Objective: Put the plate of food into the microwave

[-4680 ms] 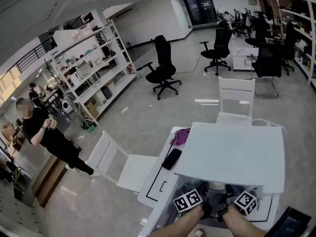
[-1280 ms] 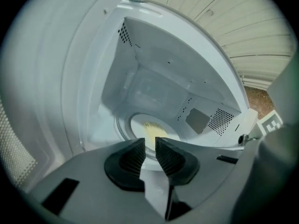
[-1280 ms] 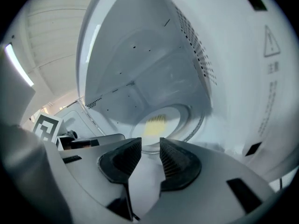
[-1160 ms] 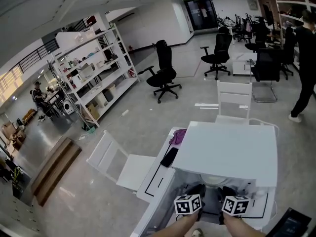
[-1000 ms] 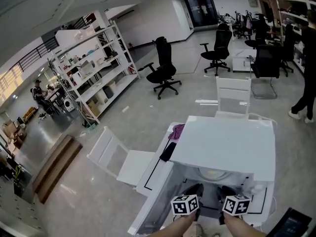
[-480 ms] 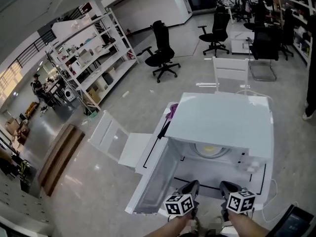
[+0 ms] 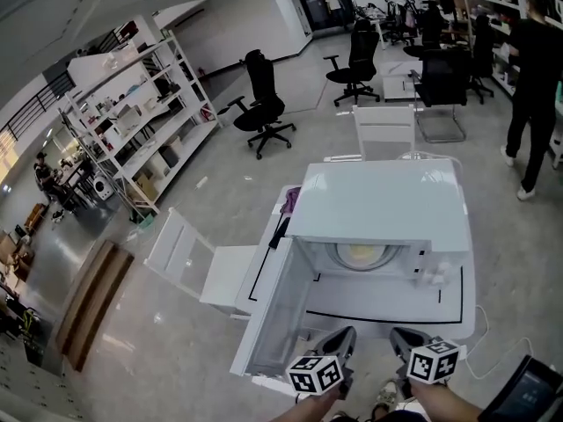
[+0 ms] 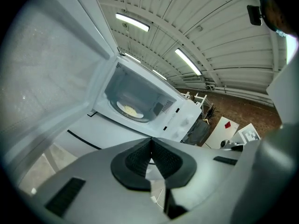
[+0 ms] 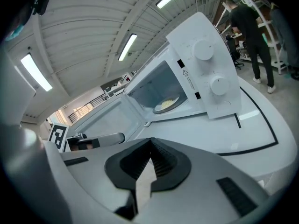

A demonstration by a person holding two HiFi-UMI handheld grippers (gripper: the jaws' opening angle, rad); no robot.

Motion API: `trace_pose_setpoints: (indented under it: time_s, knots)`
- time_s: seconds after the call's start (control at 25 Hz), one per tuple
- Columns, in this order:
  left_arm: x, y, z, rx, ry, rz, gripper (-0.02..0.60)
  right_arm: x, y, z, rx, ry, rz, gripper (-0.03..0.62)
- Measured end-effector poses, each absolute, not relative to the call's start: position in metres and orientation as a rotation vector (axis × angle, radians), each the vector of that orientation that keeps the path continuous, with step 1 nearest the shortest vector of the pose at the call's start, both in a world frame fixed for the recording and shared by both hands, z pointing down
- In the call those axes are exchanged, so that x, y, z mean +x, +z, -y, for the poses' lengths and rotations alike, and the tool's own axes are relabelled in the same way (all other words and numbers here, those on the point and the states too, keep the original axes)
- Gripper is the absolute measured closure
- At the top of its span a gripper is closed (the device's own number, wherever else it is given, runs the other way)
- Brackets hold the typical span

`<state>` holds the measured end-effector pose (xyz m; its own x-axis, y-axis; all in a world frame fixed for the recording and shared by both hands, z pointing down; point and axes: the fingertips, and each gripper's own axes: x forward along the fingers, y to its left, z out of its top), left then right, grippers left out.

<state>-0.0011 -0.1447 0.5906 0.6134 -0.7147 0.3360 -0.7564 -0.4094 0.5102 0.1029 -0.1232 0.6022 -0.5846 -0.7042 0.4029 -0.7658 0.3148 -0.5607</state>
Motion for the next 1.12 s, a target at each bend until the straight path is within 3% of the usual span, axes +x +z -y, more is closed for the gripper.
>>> trace_pose_setpoints:
  time_s: [0.48, 1.12]
  knots:
    - [-0.039, 0.576, 0.081, 2.255, 0.044, 1.064, 0.577, 0.075, 0.579, 0.043, 1.477, 1.070, 2.496, 0.592]
    - [-0.043, 0.563, 0.062, 2.295, 0.039, 1.026, 0.577, 0.068, 0.574, 0.017, 1.521, 1.053, 2.512, 0.592]
